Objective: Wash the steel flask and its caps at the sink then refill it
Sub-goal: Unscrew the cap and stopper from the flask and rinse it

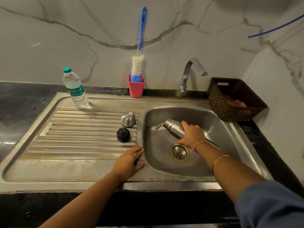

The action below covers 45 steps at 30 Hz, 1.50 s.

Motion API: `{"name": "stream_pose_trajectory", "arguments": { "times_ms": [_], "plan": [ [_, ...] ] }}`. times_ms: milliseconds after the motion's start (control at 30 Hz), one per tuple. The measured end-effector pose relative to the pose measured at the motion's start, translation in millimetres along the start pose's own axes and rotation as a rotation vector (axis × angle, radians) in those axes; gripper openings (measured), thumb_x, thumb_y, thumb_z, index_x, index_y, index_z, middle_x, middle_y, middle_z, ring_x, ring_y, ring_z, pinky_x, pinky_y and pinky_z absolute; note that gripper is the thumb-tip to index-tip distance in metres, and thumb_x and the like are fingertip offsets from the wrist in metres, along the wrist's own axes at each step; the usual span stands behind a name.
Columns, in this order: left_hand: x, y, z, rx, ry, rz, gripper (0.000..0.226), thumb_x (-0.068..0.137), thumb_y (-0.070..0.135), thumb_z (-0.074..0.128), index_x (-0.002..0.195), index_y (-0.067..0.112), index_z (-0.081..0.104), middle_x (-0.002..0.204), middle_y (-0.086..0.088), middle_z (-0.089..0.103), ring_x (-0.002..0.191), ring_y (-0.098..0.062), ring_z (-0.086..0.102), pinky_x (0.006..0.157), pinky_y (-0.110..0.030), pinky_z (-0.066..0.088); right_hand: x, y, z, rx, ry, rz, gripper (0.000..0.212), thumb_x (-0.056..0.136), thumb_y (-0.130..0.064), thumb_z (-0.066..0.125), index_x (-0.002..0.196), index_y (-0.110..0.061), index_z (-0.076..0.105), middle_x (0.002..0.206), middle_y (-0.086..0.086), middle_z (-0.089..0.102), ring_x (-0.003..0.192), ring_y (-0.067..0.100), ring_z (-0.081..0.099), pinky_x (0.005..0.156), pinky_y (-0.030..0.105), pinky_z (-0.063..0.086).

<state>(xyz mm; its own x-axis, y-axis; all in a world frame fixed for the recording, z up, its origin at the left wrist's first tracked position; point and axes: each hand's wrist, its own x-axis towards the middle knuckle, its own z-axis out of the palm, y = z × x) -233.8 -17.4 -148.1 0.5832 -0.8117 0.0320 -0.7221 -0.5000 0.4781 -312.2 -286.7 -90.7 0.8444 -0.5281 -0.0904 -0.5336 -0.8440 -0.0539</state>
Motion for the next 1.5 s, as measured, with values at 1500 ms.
{"name": "stream_pose_trajectory", "arguments": {
  "times_ms": [1500],
  "plan": [
    [3.8,-1.0,-2.4,-0.052,-0.034,-0.063,0.067,0.086,0.048,0.063,0.143,0.021,0.042,0.151,0.010,0.034,0.140,-0.006,0.029,0.108,-0.012,0.016,-2.1,-11.5,-22.0,-0.067,-0.017,0.068,0.074,0.068,-0.042,0.073,0.129,-0.022,0.037,0.115,0.010,0.057,0.110,0.031,0.049,0.087,0.037,0.045]
  ]
}}
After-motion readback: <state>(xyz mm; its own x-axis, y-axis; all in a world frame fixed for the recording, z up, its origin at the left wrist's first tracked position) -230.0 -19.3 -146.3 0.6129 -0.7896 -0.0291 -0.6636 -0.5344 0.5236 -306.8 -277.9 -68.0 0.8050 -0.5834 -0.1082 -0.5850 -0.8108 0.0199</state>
